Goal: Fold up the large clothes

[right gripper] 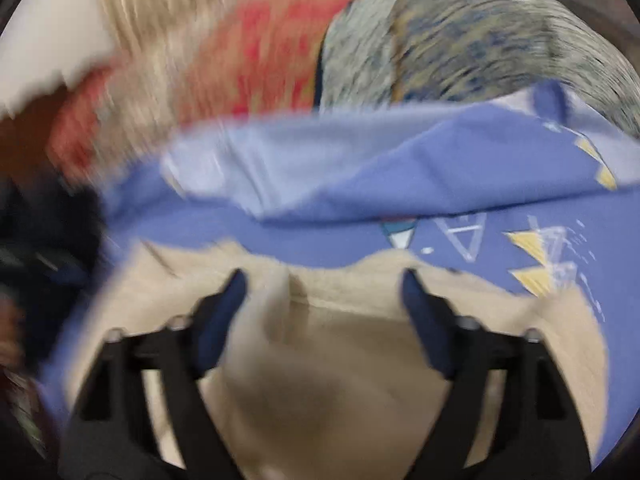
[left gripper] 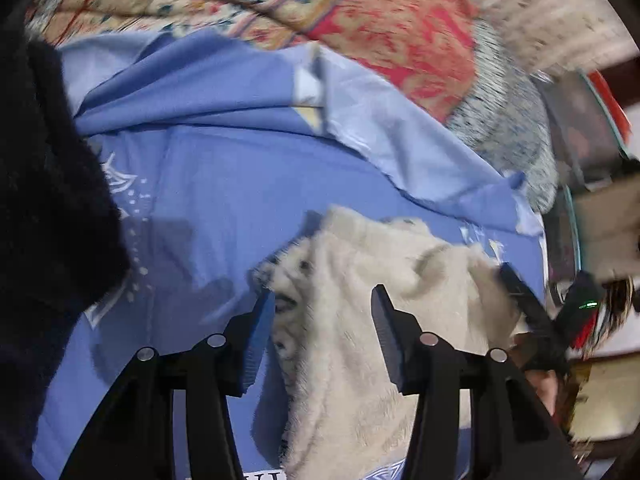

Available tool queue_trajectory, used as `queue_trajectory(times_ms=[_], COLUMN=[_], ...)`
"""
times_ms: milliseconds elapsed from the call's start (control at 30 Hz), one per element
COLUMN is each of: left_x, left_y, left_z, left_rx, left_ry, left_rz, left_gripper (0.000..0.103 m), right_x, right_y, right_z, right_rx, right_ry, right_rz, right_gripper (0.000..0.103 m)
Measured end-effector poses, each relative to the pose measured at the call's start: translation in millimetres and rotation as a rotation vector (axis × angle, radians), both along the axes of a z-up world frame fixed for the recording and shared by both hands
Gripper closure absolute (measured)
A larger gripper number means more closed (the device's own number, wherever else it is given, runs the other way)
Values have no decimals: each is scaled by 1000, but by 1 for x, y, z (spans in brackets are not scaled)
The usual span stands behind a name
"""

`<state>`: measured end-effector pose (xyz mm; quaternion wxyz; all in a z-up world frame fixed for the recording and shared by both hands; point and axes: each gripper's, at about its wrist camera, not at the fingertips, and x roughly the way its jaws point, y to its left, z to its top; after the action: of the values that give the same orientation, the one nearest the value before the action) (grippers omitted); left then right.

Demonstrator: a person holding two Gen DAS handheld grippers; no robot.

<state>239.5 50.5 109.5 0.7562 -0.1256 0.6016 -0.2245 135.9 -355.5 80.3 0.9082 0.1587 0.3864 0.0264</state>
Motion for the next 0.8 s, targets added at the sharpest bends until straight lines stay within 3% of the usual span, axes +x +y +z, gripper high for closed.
queue_trajectory(times_ms=[100,167,233,267,300,333,367,400,433,500,533,567,633,667,733,800], left_x=[-24,-38,-49,-53,-58,-62,-64,-63,-62,-56,-55,-55,-58,-61,-66,-76], left_y=[-13,-23,-36,-41,-47,-51,-54,-52,-48,-35,-30,-28,-28,-30,-29,-26], left_z=[-11,-21,-32,-35,-37,-38,-38,-39,-40,-47,-51,-55,-54,-53,-47,-34], left_rx=[43,77,139,167,203,234,257,264,261,265,259,250,250,256,256,216], left_ry=[-25,-38,-62,-88,-128,-154,-174,-183,-180,-173,-163,-150,-166,-184,-210,-243], left_rz=[-66,-111,-140,-144,-147,-149,-142,-114,-77,7,37,57,66,61,56,74], left_gripper=[28,26,26,30,38,56,68,69,71,71,71,71,71,70,69,69], right_x=[-56,-90,-111,-111,-108,-104,-101,-99,-90,-87,-89,-92,-99,-108,-121,-125], right_y=[-23,-42,-58,-67,-70,-68,-62,-62,-72,-106,-119,-126,-117,-104,-84,-69], right_z=[25,24,8,-5,-14,-18,-20,-19,-26,-43,-52,-59,-50,-33,-4,17], right_rx=[-30,-88,-77,-24,17,26,-3,-33,-41,36,92,137,78,-25,-137,-140], right_ry=[-71,-61,-24,31,73,89,88,83,92,138,152,157,130,81,-15,-77], right_rz=[-65,-117,-153,-159,-150,-124,-102,-106,-181,-348,-407,-445,-435,-427,-407,-320], right_gripper=[18,17,17,26,53,69,94,95,95,90,78,58,41,35,33,32])
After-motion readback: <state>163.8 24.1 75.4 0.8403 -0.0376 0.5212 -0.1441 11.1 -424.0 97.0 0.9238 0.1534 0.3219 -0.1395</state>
